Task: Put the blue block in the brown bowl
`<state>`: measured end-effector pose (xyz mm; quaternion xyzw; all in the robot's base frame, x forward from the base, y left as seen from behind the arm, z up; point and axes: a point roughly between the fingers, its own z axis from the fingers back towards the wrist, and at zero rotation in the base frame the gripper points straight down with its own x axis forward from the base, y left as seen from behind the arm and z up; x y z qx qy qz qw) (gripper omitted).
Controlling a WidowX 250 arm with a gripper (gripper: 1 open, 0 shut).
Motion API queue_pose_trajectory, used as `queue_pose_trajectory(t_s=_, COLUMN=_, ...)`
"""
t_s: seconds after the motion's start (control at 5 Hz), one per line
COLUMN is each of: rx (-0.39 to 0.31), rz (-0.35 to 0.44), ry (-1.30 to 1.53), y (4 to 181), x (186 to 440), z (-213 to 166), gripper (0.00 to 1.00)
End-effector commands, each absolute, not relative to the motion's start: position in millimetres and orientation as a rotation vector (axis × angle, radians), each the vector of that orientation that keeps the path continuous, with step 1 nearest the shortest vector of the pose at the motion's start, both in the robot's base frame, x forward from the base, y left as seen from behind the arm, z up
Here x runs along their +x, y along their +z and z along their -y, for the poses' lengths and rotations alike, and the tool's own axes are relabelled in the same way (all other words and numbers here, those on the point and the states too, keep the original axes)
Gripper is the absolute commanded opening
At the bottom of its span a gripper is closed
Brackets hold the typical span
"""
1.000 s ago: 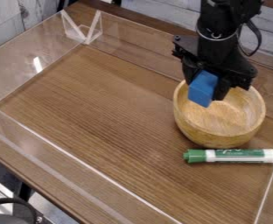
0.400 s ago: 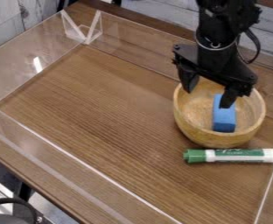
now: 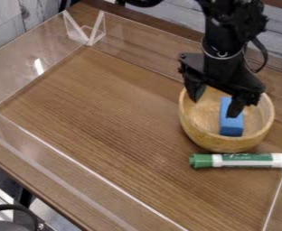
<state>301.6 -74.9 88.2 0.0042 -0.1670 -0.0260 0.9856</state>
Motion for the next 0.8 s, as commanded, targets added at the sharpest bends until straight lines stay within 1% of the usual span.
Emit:
queue_pose_trajectory(t_s=0.0, rx=-0.009, rz=0.373, ry=-0.049, y=100.1, x=310.2, z=78.6, gripper=1.0)
queue_pose_trajectory(t_s=0.6, rx=-0.032, rz=0.349, ry=-0.025, y=94.4, x=316.0, z=81.1, gripper=1.0)
